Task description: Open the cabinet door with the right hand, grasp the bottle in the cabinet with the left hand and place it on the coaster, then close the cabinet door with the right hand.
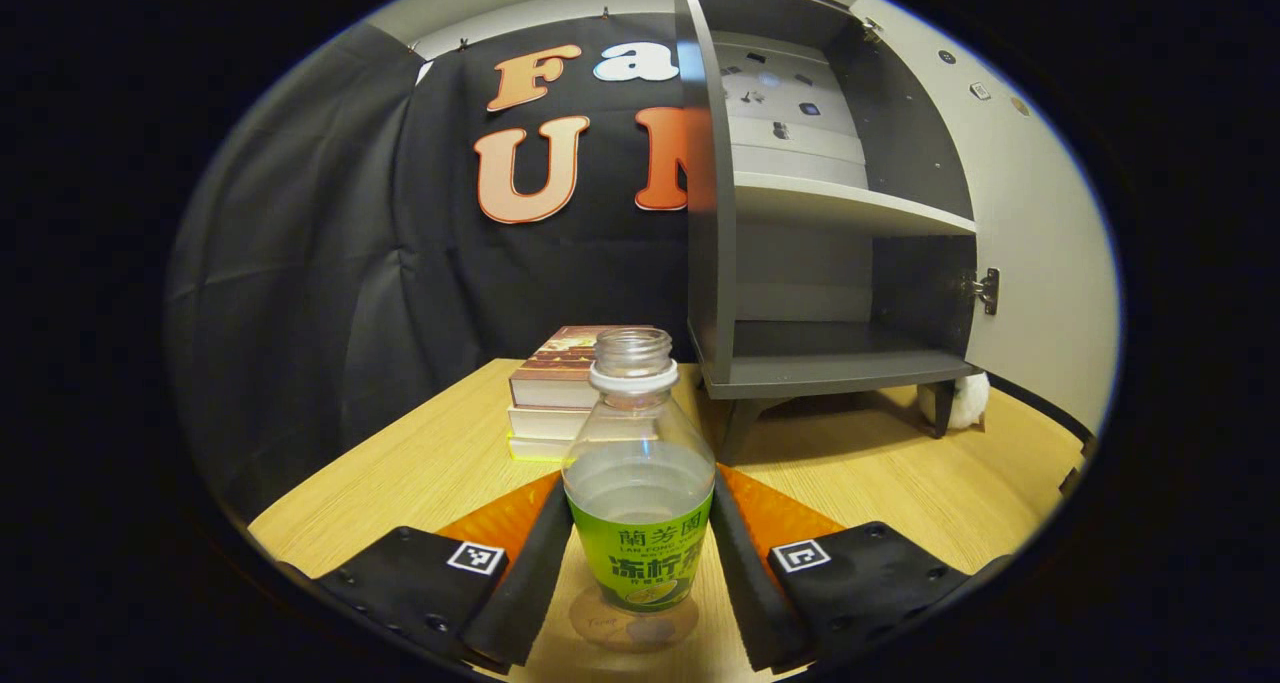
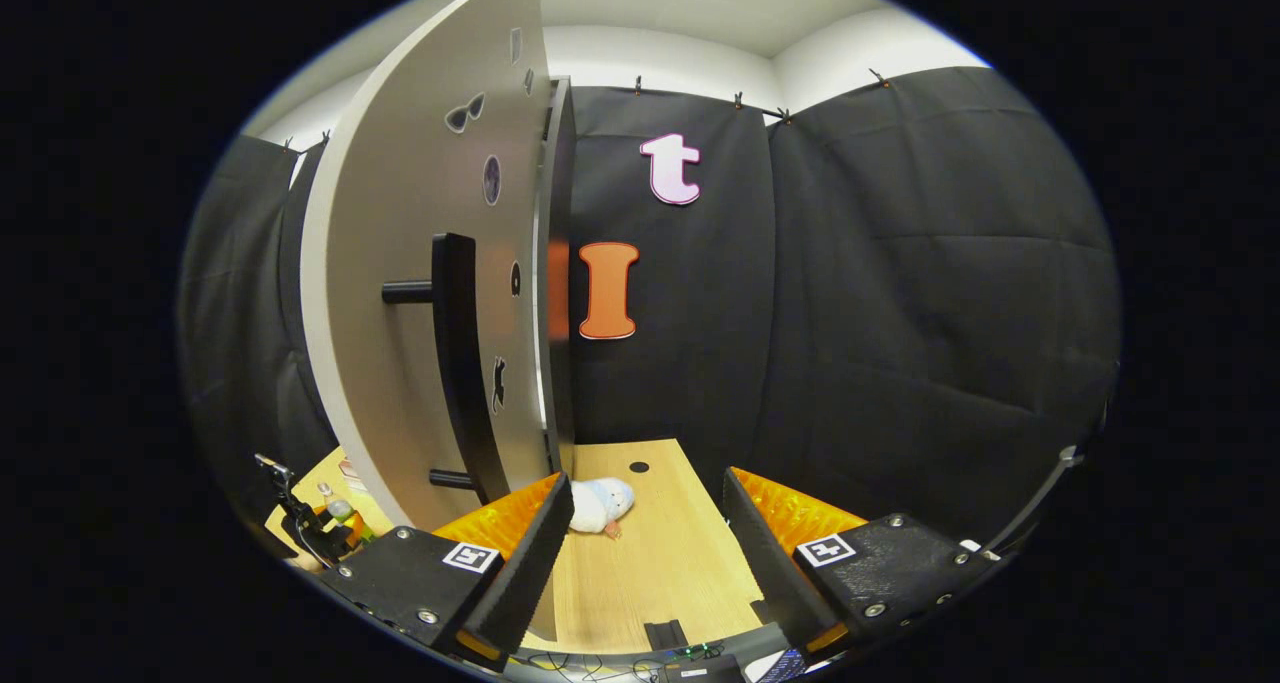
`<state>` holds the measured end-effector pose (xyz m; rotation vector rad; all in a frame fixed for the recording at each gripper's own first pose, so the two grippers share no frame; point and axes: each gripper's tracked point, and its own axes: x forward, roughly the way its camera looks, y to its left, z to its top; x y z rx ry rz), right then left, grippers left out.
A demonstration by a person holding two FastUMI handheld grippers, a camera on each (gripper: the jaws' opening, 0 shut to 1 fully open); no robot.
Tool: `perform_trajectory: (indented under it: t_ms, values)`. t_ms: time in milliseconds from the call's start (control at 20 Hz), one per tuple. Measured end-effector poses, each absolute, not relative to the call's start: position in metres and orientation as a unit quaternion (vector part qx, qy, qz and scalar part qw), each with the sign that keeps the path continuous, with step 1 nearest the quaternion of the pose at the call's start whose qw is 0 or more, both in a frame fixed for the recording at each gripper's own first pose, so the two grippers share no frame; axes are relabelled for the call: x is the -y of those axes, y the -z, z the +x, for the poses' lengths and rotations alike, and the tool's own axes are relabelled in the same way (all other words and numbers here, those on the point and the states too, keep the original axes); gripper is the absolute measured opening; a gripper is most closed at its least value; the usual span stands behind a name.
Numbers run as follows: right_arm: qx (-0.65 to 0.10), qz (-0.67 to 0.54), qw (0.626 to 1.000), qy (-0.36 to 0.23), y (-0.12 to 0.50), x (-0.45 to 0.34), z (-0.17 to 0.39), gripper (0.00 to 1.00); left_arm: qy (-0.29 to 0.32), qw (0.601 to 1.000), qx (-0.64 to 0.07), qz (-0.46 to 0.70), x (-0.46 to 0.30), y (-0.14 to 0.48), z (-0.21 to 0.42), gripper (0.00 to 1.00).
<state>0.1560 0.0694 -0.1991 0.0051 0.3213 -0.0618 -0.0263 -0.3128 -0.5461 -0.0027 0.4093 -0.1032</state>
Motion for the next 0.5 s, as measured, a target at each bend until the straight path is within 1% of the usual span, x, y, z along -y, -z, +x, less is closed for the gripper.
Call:
perform_trajectory:
  t_ms: [200,350,450,500]
  values:
    - [-0.16,0.0,0.987,0.024,0.1995,-0.0742,0.1527,0.93,0.051,0.976,-0.212,0.017,0.3112,0.546,-0.031,0.82]
    - [-0.157,-0.003,0.987,0.025,0.1989,-0.0737,0.1525,0.93,0.046,0.974,-0.221,0.035,0.3053,0.5487,-0.0307,0.88]
    - [-0.157,-0.002,0.987,0.027,0.1979,-0.0739,0.1524,0.93,0.047,0.974,-0.22,0.032,0.3035,0.5444,-0.0328,0.88]
    - [-0.157,-0.002,0.987,0.028,0.1981,-0.0738,0.1521,0.99,0.048,0.974,-0.219,0.031,0.304,0.5437,-0.035,0.88]
